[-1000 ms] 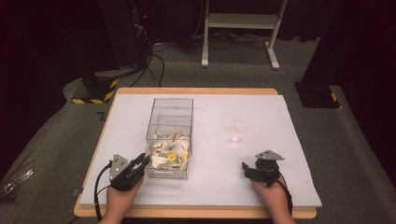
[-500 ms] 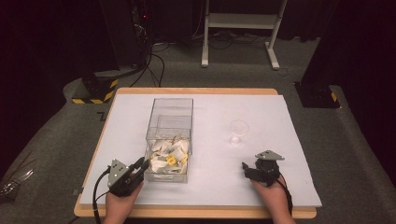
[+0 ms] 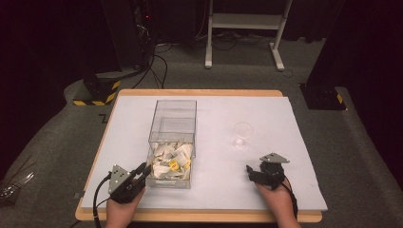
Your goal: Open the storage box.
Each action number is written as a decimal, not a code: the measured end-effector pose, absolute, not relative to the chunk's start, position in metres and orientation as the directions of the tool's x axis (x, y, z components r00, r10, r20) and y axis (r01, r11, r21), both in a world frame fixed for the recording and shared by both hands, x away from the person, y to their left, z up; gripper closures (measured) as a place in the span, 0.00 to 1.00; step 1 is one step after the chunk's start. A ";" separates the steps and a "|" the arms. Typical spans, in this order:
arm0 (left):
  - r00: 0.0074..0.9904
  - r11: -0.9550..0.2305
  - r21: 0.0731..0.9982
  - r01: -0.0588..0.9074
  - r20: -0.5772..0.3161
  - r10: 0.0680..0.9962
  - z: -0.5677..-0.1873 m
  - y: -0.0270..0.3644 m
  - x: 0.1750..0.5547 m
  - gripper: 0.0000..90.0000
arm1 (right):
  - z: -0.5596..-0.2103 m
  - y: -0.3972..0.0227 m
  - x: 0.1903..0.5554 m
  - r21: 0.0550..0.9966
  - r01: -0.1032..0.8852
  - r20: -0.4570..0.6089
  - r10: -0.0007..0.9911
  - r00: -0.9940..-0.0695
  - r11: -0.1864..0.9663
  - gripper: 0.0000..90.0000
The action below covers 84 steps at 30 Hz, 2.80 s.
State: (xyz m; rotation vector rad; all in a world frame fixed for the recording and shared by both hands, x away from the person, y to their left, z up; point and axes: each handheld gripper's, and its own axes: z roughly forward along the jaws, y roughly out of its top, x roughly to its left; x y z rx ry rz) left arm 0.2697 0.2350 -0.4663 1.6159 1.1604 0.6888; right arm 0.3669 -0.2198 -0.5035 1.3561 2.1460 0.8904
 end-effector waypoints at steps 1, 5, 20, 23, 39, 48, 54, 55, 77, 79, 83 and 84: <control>0.381 -0.052 0.933 0.357 -0.095 0.920 -0.466 0.235 0.269 0.83 | -0.504 -0.220 0.367 0.721 0.619 -0.031 0.908 -0.417 0.309 0.28; 0.377 -0.044 0.931 0.362 -0.103 0.920 -0.466 0.235 0.267 0.83 | -0.504 -0.220 0.367 0.721 0.620 -0.031 0.908 -0.417 0.309 0.28; 0.383 -0.030 0.931 0.364 -0.121 0.916 -0.467 0.234 0.266 0.80 | -0.504 -0.220 0.367 0.721 0.619 -0.032 0.908 -0.417 0.310 0.28; 0.391 -0.032 0.932 0.360 -0.119 0.913 -0.467 0.234 0.267 0.79 | -0.504 -0.220 0.367 0.721 0.619 -0.032 0.908 -0.418 0.310 0.28; 0.389 -0.045 0.946 0.320 -0.088 0.917 -0.458 0.236 0.267 0.65 | -0.504 -0.220 0.367 0.721 0.619 -0.032 0.908 -0.417 0.310 0.28; 0.405 -0.031 0.947 0.321 -0.108 0.908 -0.451 0.251 0.273 0.65 | -0.504 -0.220 0.367 0.722 0.619 -0.032 0.908 -0.417 0.310 0.28; 0.388 -0.057 0.943 0.328 -0.080 0.918 -0.448 0.260 0.285 0.66 | -0.504 -0.220 0.367 0.721 0.620 -0.030 0.909 -0.417 0.309 0.28; 0.385 -0.060 0.942 0.330 -0.077 0.920 -0.448 0.262 0.287 0.66 | -0.504 -0.220 0.367 0.721 0.620 -0.030 0.908 -0.417 0.309 0.28; 0.320 -0.205 0.832 0.516 0.035 0.947 -0.499 0.290 0.320 0.57 | -0.504 -0.220 0.367 0.724 0.617 -0.028 0.907 -0.420 0.308 0.29; 0.319 -0.212 0.823 0.527 0.039 0.947 -0.501 0.289 0.321 0.55 | -0.503 -0.220 0.367 0.723 0.618 -0.028 0.907 -0.421 0.309 0.30; 0.319 -0.217 0.814 0.538 0.041 0.947 -0.505 0.290 0.322 0.49 | -0.503 -0.220 0.367 0.723 0.615 -0.026 0.903 -0.429 0.313 0.32; 0.316 -0.213 0.816 0.538 0.039 0.948 -0.505 0.290 0.322 0.48 | -0.503 -0.220 0.367 0.723 0.614 -0.027 0.902 -0.431 0.315 0.32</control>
